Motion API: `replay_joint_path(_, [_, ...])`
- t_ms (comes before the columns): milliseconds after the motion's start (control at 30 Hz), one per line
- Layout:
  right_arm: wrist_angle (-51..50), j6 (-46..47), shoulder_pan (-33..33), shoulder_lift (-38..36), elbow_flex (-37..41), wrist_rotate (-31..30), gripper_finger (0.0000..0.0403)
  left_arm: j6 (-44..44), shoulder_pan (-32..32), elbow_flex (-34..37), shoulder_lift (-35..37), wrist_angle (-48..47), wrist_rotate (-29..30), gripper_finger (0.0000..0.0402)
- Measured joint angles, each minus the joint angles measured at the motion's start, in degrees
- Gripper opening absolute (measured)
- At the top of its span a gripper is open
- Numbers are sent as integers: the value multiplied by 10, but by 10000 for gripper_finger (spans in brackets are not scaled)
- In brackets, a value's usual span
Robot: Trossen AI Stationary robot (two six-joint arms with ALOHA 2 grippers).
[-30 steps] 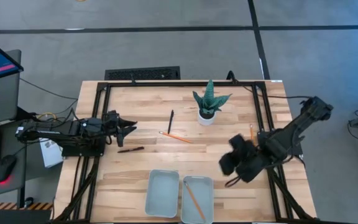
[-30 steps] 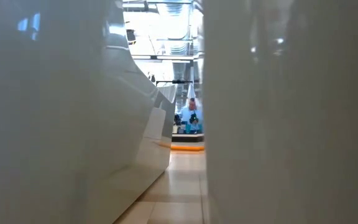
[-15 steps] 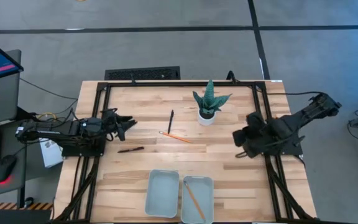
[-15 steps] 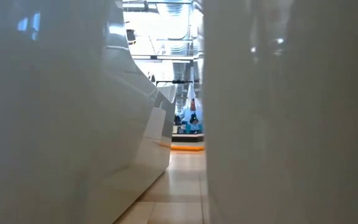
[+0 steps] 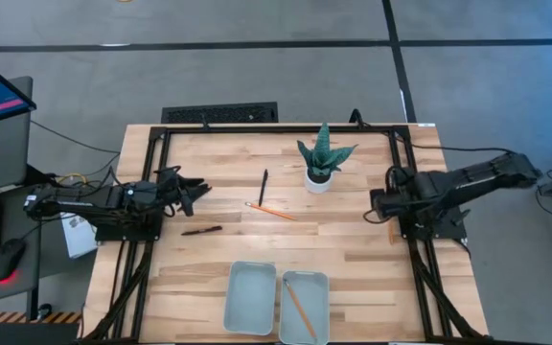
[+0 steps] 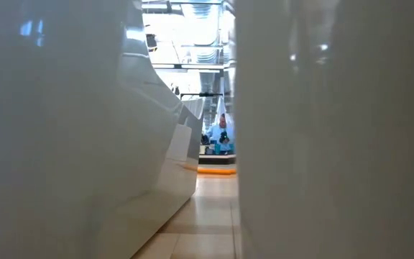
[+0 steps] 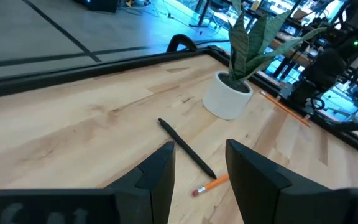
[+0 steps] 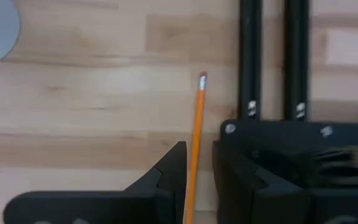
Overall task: Sort pens & pencils
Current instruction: Put the right pencil into the right gray bin
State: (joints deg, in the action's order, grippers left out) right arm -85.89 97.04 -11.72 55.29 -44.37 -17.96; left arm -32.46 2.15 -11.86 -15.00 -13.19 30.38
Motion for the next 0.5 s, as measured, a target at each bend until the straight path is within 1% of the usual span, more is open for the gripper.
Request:
replay_joint_path(100, [31, -14, 21, -15, 24, 1, 98, 14, 0, 0, 0, -2, 18, 133])
replay_joint_path(200, [33, -33, 43, -19, 20, -1, 98, 26, 0, 0, 0, -4, 28, 133])
replay_joint_path(400, [43, -76, 104, -21, 23, 6, 98, 37, 0, 0, 0, -4, 31, 133])
replay_joint_path(500, [61, -121, 138, -16, 25, 10, 98, 44, 0, 0, 0, -4, 31, 133])
